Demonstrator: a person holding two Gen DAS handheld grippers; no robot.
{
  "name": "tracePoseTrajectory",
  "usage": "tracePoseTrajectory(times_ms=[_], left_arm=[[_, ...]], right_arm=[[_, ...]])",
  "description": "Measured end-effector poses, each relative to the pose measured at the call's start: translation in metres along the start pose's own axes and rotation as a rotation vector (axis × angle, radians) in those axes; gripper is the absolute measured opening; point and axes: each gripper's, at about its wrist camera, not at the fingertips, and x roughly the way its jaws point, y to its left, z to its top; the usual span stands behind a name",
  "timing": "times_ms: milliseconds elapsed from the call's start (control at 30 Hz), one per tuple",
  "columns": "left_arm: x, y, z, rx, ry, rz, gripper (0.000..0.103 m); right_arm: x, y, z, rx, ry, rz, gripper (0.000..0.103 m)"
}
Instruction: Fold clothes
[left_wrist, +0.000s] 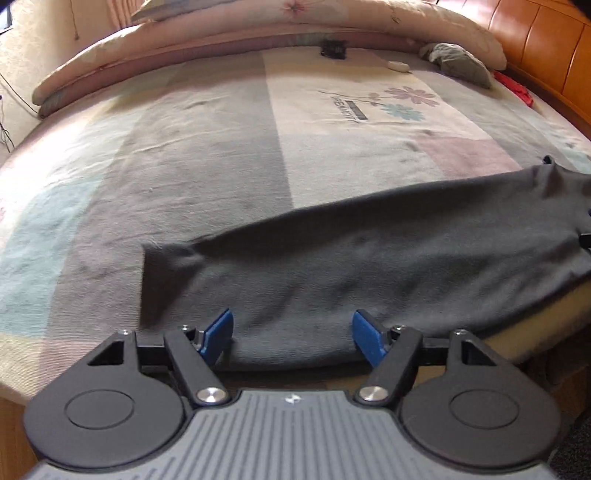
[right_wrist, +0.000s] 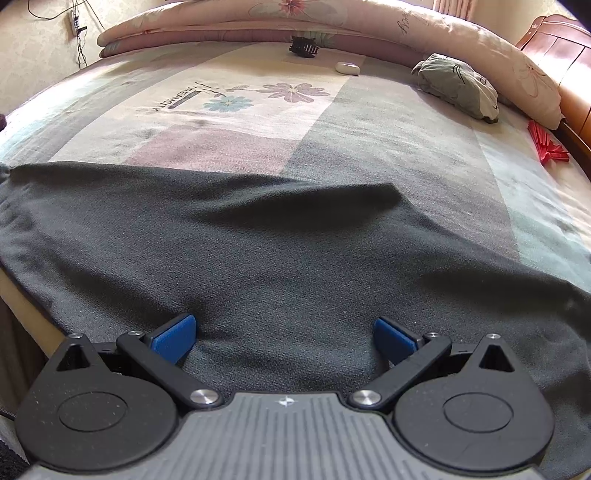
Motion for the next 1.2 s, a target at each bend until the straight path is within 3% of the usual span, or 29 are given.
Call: tracePoseTrajectory(times_ms=[300, 400, 533, 633, 733, 867, 1000, 1100, 1200], left_arm=[[0.004, 0.015, -0.011, -0.061, 0.015, -0.017, 0.074], [-0.005, 0.022, -0.006, -0.052, -0.024, 0.008, 0.074], [-0.002, 0.035, 0.013, -0.079, -0.092, -0.019, 0.074], [0.016, 0.049, 0.024, -0.146, -0.109, -0.028, 0.074], [0.039, 0.065, 0.022, -0.228, -0.069, 0.007, 0.070], [0.025, 0.057, 0.022, -0.208, -0.109, 0.040, 0.070], [0.007, 0.041, 0.017, -0.149, -0.141, -0.074, 0.075], [0.014, 0.031, 0.004, -0.125, -0.072, -0.089, 0.075], [0.014, 0.024, -0.011, -0.081, -0.038, -0.037, 0.076]], right_arm=[[-0.014, 0.003, 0.006, -0.011, 0.009, -0.031, 0.103], [-0.017, 0.008, 0.015, -0.035, -0.007, -0.030, 0.103], [-0.021, 0.028, 0.029, -0.074, -0.041, -0.006, 0.103], [-0.024, 0.044, 0.033, -0.118, -0.050, 0.005, 0.103], [-0.029, 0.051, 0.035, -0.147, -0.053, 0.005, 0.103], [-0.031, 0.050, 0.042, -0.140, -0.058, 0.003, 0.103], [-0.027, 0.054, 0.054, -0.121, -0.064, 0.041, 0.103], [-0.021, 0.065, 0.065, -0.118, -0.069, 0.112, 0.103], [-0.015, 0.080, 0.077, -0.143, -0.081, 0.188, 0.103]])
